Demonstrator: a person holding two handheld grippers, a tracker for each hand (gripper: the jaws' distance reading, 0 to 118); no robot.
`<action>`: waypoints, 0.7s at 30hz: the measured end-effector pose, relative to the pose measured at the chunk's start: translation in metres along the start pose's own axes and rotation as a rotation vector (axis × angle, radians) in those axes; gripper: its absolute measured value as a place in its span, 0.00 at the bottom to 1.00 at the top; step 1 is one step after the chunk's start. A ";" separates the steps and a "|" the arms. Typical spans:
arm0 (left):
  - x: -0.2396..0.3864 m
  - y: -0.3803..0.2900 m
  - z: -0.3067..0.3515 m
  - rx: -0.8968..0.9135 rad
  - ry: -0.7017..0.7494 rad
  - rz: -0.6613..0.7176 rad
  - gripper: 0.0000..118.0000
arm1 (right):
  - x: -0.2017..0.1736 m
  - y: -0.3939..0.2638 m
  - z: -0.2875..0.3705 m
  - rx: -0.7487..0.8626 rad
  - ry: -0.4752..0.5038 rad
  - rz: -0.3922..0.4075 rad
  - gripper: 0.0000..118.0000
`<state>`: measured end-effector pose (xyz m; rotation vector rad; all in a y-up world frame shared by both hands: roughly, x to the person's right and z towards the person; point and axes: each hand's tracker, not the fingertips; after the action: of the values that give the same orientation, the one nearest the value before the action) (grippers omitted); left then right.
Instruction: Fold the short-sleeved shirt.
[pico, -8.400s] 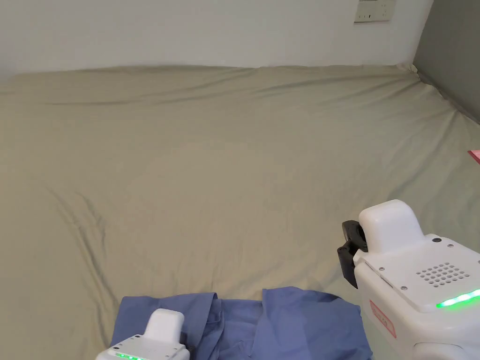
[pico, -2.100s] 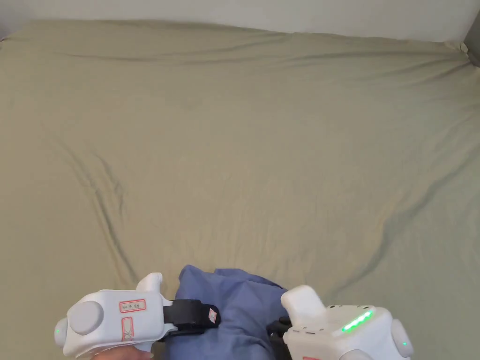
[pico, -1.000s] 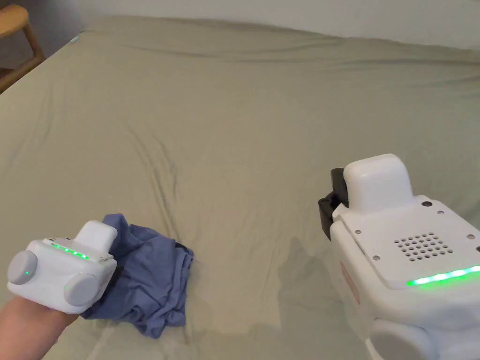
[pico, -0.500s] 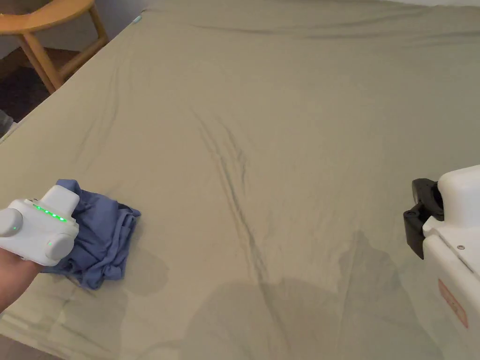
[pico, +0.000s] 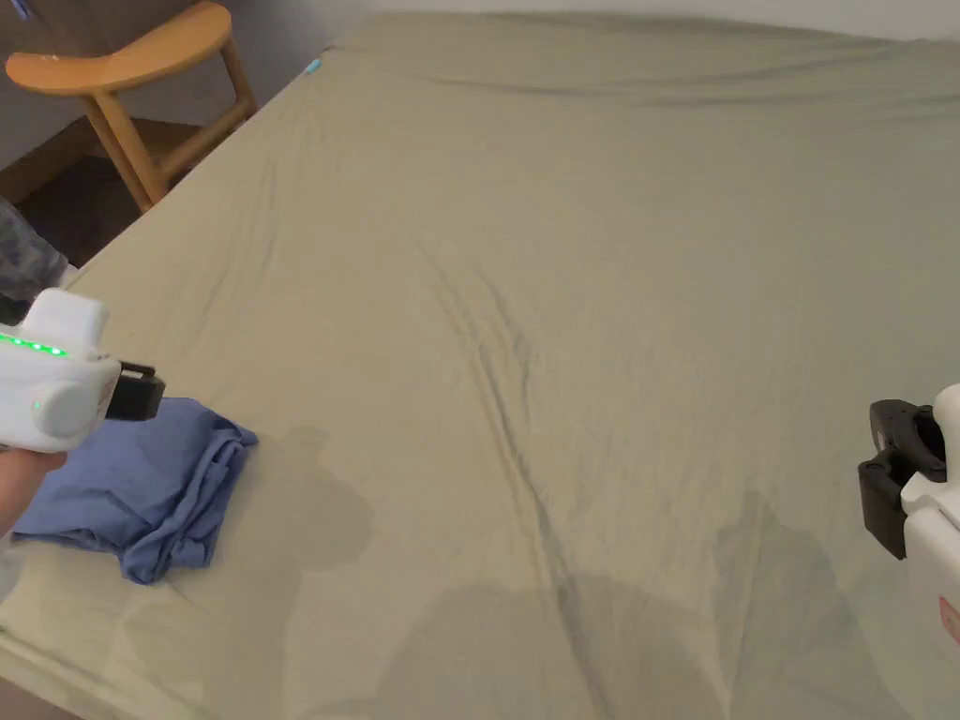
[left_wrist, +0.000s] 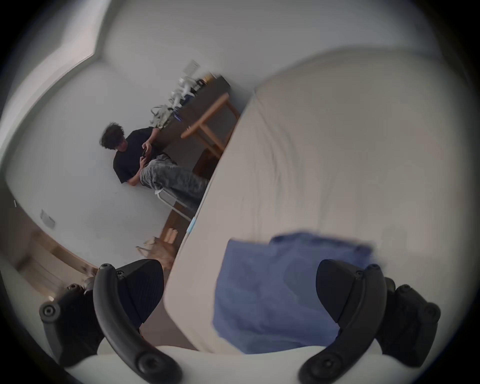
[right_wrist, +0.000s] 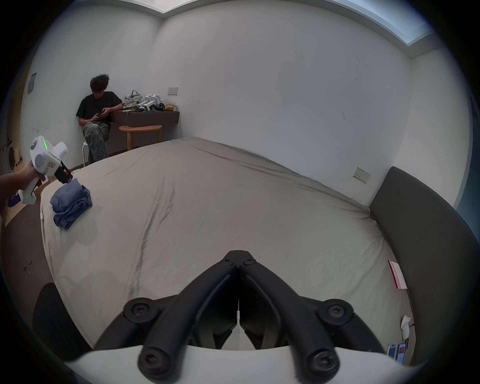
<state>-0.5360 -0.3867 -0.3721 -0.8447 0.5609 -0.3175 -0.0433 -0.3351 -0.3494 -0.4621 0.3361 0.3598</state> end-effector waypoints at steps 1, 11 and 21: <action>-0.001 0.014 0.028 0.061 -0.054 0.062 0.98 | 0.004 0.003 0.003 0.008 0.000 -0.006 0.02; 0.050 0.067 0.273 0.643 -0.359 0.334 0.83 | 0.058 0.045 0.072 0.215 -0.112 -0.027 0.02; 0.162 0.032 0.377 0.802 -0.469 0.350 0.00 | 0.068 0.033 0.142 0.369 -0.227 -0.004 0.02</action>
<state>-0.1833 -0.2123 -0.2506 -0.0230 0.1010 -0.0008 0.0360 -0.2210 -0.2688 -0.0584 0.1741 0.3339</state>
